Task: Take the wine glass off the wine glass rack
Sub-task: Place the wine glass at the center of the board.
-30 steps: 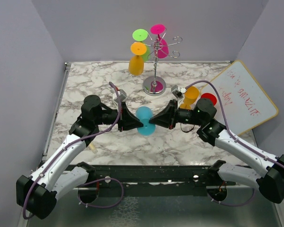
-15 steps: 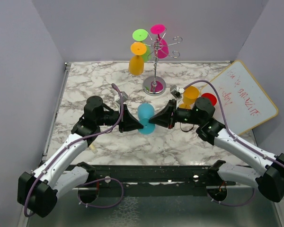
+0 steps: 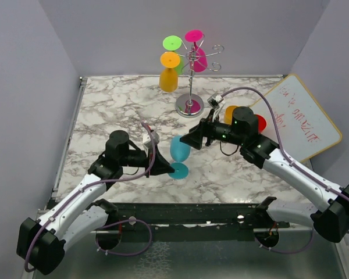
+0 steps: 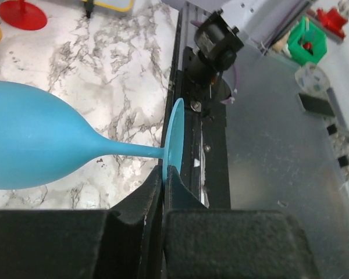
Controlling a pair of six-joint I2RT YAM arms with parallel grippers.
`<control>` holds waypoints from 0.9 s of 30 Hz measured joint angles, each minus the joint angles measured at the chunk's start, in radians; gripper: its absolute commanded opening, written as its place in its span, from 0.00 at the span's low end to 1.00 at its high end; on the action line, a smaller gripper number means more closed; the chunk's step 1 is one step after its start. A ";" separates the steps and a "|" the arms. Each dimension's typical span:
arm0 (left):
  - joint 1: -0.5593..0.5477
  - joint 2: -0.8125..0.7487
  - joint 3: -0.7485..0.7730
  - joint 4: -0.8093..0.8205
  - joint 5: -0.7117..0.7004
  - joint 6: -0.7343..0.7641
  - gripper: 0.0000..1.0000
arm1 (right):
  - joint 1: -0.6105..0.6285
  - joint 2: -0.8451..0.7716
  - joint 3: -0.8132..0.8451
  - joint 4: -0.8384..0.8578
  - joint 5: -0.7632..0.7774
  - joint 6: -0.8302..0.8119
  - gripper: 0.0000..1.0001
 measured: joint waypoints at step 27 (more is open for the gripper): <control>-0.052 -0.200 -0.133 0.002 0.164 0.547 0.00 | -0.298 0.166 -0.043 0.195 -0.587 0.285 0.70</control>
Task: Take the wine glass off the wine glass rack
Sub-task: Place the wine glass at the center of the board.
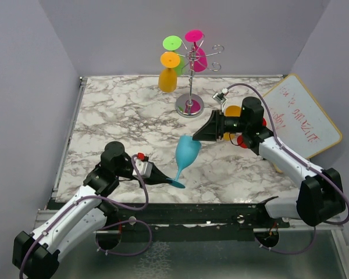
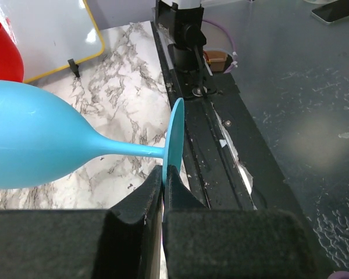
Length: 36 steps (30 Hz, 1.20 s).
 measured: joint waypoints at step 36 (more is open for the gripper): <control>0.000 0.071 0.025 0.000 0.056 0.194 0.00 | 0.020 0.029 0.010 0.209 -0.269 0.154 0.29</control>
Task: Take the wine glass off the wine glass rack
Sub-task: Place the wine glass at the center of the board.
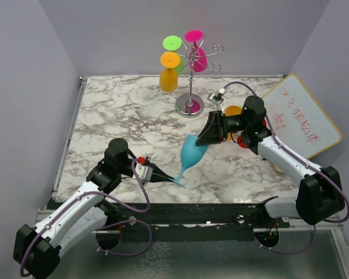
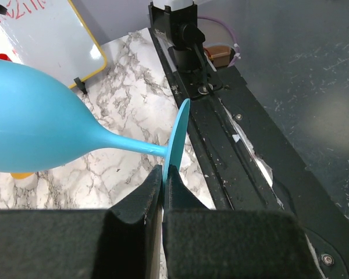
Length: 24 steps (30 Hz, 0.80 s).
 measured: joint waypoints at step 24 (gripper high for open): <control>-0.006 -0.008 0.000 -0.003 -0.014 0.041 0.37 | 0.025 -0.074 0.000 -0.020 -0.045 -0.036 0.01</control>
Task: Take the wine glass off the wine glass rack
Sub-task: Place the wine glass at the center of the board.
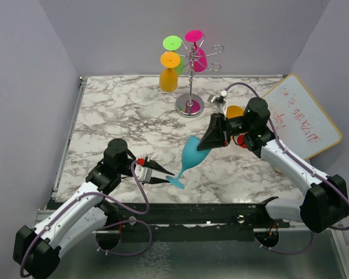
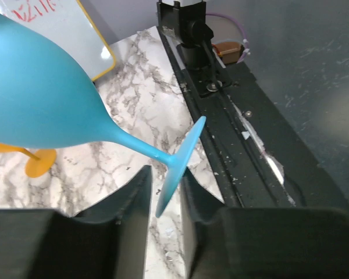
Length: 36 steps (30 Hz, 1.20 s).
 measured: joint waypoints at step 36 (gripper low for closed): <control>0.001 -0.330 -0.154 0.237 -0.618 -0.326 0.99 | 0.006 -0.115 0.141 -0.605 0.669 -0.423 0.01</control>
